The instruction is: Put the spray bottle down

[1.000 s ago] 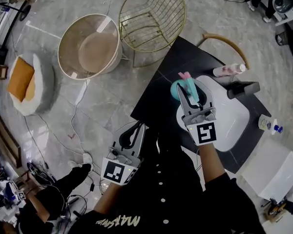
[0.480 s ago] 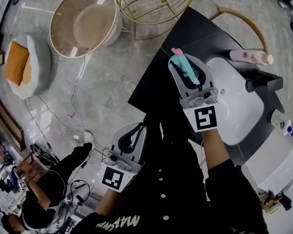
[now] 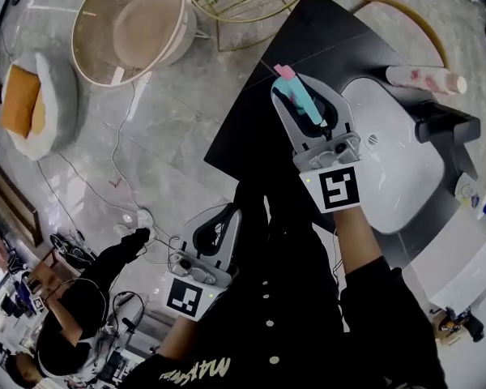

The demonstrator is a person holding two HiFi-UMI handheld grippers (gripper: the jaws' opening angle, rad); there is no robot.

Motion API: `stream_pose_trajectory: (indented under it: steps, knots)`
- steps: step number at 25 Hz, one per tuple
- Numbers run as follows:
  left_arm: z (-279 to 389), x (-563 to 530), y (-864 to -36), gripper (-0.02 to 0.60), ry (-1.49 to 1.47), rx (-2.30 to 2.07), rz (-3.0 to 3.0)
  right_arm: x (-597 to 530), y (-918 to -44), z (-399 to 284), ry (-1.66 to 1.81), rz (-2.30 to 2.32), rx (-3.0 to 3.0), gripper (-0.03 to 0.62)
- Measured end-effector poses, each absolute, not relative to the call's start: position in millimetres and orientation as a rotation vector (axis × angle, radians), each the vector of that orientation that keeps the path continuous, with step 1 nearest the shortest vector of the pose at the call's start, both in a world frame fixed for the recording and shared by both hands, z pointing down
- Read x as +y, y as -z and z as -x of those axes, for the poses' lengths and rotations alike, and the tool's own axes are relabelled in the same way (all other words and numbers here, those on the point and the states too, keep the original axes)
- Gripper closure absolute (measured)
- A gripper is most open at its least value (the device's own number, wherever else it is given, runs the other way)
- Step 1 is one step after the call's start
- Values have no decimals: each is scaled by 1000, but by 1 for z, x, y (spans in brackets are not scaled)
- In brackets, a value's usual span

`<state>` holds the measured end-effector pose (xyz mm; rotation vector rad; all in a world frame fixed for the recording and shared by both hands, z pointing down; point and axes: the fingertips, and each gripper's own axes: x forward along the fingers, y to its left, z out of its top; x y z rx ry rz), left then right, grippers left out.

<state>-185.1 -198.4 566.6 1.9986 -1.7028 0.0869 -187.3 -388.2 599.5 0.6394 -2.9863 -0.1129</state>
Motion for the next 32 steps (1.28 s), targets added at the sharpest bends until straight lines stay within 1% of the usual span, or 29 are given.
stream_pose_trajectory:
  steps: [2, 5, 8, 13, 20, 25, 27, 30, 32]
  knots:
    - [184, -198, -567, 555, -86, -1698, -1999, -387, -602, 186, 91, -631, -2984, 473]
    - [183, -197, -565, 555, -86, -1696, -2007, -386, -601, 185, 50, -627, -2991, 422]
    - [183, -197, -560, 555, -87, -1697, -2020, -386, -597, 183, 35, -631, -2989, 406]
    - [186, -204, -544, 555, -68, -1720, -2090, -380, -584, 172, 34, -638, -2980, 395]
    - [198, -224, -507, 555, -83, -1791, -2169, -358, -533, 129, 30, -710, -2966, 395]
    - [197, -248, -477, 555, -86, -1800, -2257, -362, -488, 82, 46, -924, -2892, 456]
    - [193, -255, -467, 555, -97, -1794, -2286, -360, -469, 63, 33, -991, -2871, 506]
    - [185, -268, -453, 555, -107, -1775, -2351, -355, -440, 37, 36, -1065, -2870, 551]
    - [179, -275, -444, 555, -103, -1766, -2398, -350, -425, 20, 75, -1100, -2872, 557]
